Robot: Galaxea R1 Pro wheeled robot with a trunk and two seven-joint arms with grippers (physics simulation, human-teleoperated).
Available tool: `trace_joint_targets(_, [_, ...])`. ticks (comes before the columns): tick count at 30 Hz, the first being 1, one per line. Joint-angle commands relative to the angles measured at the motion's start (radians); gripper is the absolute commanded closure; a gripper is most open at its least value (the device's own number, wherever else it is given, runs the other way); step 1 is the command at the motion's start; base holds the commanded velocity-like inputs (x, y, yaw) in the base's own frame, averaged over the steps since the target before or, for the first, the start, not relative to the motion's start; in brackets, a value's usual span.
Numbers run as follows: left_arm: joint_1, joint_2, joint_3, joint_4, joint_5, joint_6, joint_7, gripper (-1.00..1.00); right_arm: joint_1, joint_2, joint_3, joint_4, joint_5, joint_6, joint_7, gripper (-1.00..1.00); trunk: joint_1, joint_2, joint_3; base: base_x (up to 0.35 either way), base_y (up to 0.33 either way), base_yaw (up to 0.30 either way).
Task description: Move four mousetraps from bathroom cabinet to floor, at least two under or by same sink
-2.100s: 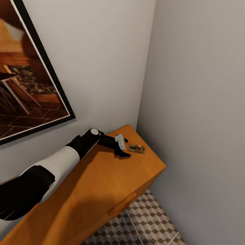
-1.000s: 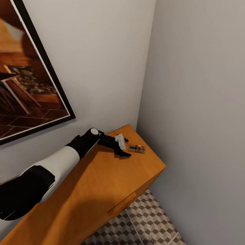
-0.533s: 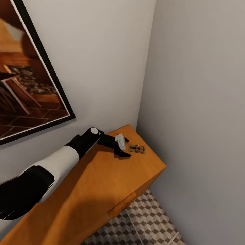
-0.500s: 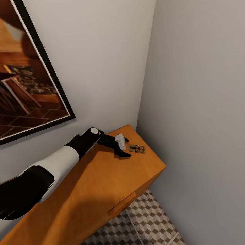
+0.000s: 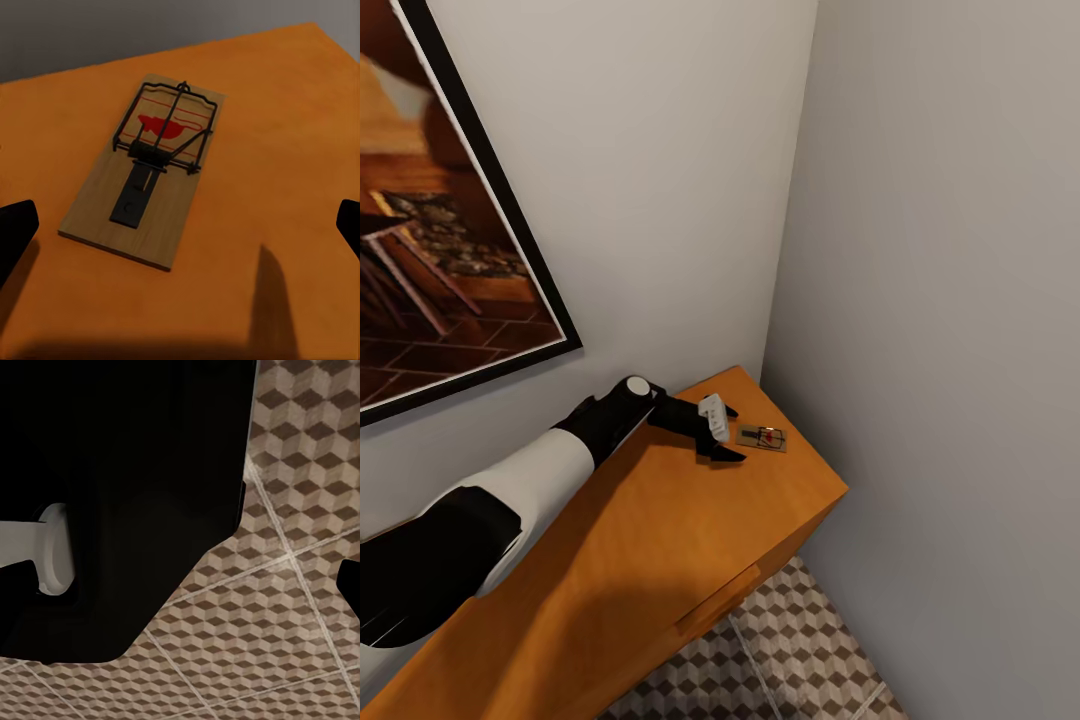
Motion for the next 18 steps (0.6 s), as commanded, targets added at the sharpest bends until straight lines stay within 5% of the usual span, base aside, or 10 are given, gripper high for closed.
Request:
trace_joint_targets(1, [-0.001, 0.000, 0.000, 0.002, -0.005, -0.002, -0.001, -1.00, 0.000, 0.000, -0.009, 0.001, 0.007, -0.003, 0.004, -1.00, 0.001, -0.002, -0.001, 0.000, 0.000, 0.000])
trace_joint_targets(18, [-0.001, 0.005, 0.006, 0.004, -0.005, -0.002, 0.002, -1.00, 0.000, -0.001, -0.009, 0.001, 0.007, -0.003, 0.004, -1.00, 0.001, -0.002, -0.001, 0.000, 0.000, 0.000])
